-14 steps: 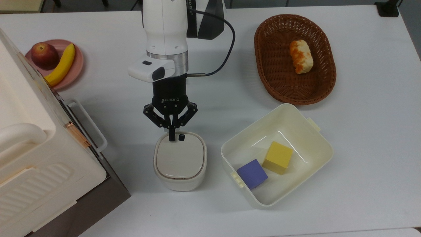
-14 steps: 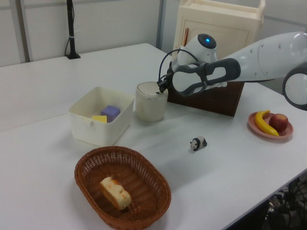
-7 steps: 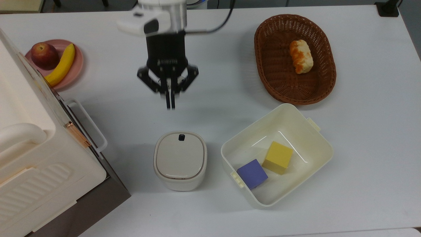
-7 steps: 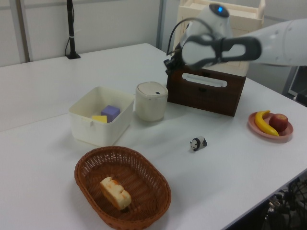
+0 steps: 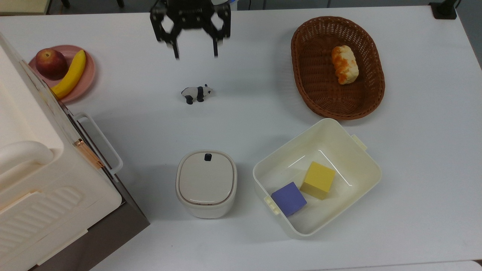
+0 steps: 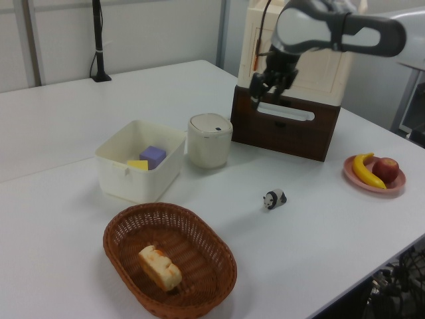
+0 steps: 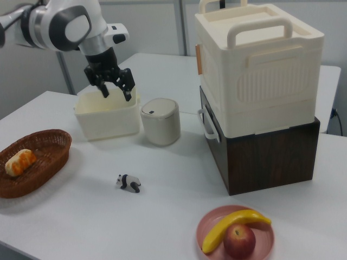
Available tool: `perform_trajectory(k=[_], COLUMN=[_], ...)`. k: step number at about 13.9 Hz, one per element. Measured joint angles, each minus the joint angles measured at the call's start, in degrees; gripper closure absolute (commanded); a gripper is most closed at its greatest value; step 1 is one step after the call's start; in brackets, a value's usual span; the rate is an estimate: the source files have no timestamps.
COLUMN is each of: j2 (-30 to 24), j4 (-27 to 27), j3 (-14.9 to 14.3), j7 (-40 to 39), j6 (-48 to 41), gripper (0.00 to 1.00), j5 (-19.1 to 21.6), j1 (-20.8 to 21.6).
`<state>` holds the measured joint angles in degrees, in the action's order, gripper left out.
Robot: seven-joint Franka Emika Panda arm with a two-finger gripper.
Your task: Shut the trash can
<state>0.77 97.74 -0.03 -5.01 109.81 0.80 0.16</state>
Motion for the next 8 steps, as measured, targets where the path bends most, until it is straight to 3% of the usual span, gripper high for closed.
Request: perform_trajectory(k=[3, 8], j2=[-3.08, -3.7], j4=[-1.85, -6.75], j3=[-0.29, -0.08], j7=[0.52, 6.8], j6=[-13.6, -18.18], gripper=[0.0, 0.0], j5=[0.01, 3.03], j1=[-2.05, -2.09])
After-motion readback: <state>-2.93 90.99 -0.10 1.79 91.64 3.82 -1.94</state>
